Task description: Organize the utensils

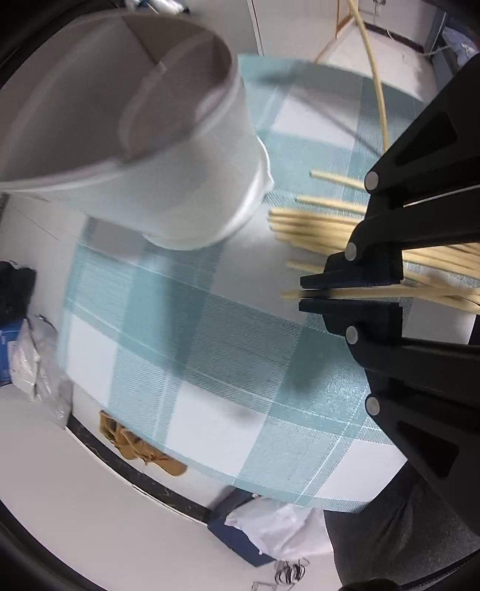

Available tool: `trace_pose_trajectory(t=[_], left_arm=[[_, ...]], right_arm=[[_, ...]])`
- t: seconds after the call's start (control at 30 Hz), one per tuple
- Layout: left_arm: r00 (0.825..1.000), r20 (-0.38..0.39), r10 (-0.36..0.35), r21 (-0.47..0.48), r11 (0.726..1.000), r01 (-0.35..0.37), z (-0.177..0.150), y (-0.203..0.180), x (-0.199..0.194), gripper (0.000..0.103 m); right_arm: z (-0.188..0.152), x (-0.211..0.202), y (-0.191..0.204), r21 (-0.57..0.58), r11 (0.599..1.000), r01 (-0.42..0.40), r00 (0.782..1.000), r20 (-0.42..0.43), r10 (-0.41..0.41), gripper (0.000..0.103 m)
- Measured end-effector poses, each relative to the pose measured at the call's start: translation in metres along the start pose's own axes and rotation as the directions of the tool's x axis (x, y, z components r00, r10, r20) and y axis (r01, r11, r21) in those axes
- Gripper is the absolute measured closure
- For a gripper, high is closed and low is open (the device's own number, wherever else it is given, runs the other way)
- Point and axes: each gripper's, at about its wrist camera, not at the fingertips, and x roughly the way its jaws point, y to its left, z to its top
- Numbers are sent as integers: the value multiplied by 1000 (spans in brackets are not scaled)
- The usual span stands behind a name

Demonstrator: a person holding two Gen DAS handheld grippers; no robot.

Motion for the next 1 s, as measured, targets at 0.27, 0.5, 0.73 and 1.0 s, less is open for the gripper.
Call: trace_pose_trajectory(t=[0.27, 0.5, 0.73, 1.0], left_arm=[[964, 225, -142, 98, 988, 122, -21, 3, -64, 102], [870, 398, -291, 235, 949, 210, -36, 0, -116, 102], [806, 453, -380, 359, 906, 225, -42, 6, -131, 102], [805, 408, -431, 419, 872, 254, -41, 6, -140, 102]], right_arm=[[-8, -11, 27, -124, 992, -32, 999, 6, 33, 97], [-24, -23, 62, -264, 964, -39, 998, 35, 50, 97], [-34, -33, 87, -314, 950, 0, 997, 75, 24, 97], [-35, -35, 110, -349, 937, 19, 996, 90, 14, 97]])
